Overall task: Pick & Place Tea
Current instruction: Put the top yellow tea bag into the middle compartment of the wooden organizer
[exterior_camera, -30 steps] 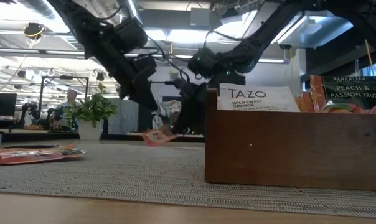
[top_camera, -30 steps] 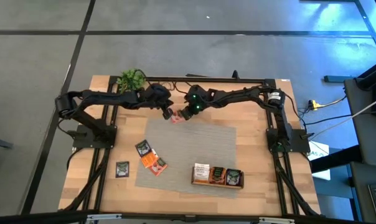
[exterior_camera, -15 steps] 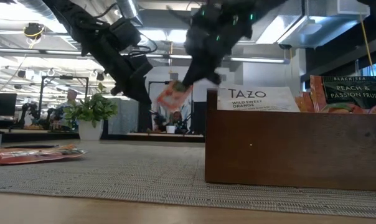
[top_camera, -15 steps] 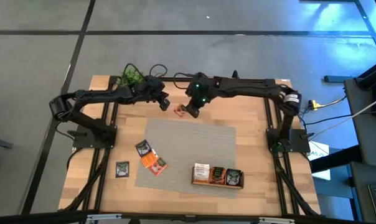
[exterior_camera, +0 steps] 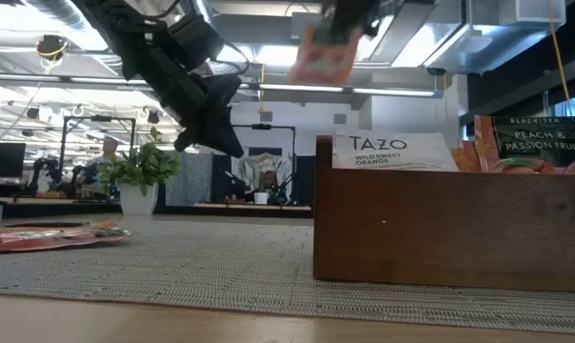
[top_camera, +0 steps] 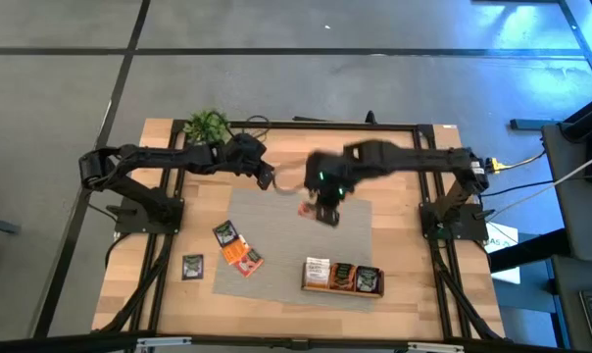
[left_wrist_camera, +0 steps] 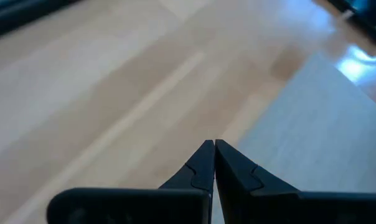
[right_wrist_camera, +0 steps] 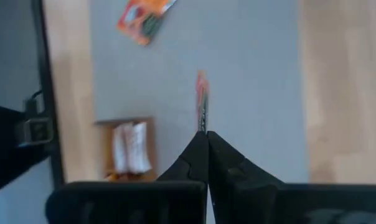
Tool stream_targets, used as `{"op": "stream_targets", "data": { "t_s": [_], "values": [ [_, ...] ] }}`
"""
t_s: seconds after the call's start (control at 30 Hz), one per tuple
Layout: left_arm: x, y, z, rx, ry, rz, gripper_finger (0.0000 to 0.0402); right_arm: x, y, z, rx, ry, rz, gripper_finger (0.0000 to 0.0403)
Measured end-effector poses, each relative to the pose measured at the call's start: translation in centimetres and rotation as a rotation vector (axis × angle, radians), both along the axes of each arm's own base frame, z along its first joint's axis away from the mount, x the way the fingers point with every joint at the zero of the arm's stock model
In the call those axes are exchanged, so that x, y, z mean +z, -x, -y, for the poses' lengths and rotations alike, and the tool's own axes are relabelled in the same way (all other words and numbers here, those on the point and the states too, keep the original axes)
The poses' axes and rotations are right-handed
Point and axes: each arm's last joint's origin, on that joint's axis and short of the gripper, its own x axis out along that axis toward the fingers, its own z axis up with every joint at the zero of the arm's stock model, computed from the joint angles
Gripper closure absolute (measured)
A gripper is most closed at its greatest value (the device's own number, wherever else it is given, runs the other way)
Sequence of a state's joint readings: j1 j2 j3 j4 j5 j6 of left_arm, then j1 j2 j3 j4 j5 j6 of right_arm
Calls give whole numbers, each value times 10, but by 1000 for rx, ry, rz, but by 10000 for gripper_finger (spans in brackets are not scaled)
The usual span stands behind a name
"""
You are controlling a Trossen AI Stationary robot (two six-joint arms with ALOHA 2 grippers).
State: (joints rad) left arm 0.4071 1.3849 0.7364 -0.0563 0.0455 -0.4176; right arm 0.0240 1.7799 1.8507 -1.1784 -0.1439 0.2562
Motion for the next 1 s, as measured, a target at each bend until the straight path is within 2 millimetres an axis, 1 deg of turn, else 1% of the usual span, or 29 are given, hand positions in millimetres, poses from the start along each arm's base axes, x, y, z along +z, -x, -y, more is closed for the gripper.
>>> {"op": "stream_targets", "data": {
  "t_s": [0.1, 0.27, 0.37, 0.5, 0.57, 0.67, 0.8, 1.0],
  "values": [
    [0, -5, 13, -23, 28, 9, 392, 6, 9, -40, 14, 0, -43, 403],
    [0, -12, 34, -48, 78, 24, 389, 5, 27, -104, 26, -35, -92, 403],
    [0, -15, 46, -61, 91, 27, 391, 3, 39, -134, -3, -38, -107, 403],
    [0, -18, 59, -93, 108, 30, 393, -6, 55, -162, -45, -19, -135, 403],
    [0, -19, 64, -109, 105, 29, 391, -16, 60, -171, -62, 7, -156, 403],
    [0, -20, 70, -114, 90, 25, 389, -35, 64, -178, -72, 29, -180, 403],
    [0, -20, 74, -105, 65, 21, 390, -57, 62, -181, -79, 36, -178, 403],
    [0, -20, 75, -88, 46, 16, 393, -87, 65, -179, -76, 70, -223, 403]
  ]
}}
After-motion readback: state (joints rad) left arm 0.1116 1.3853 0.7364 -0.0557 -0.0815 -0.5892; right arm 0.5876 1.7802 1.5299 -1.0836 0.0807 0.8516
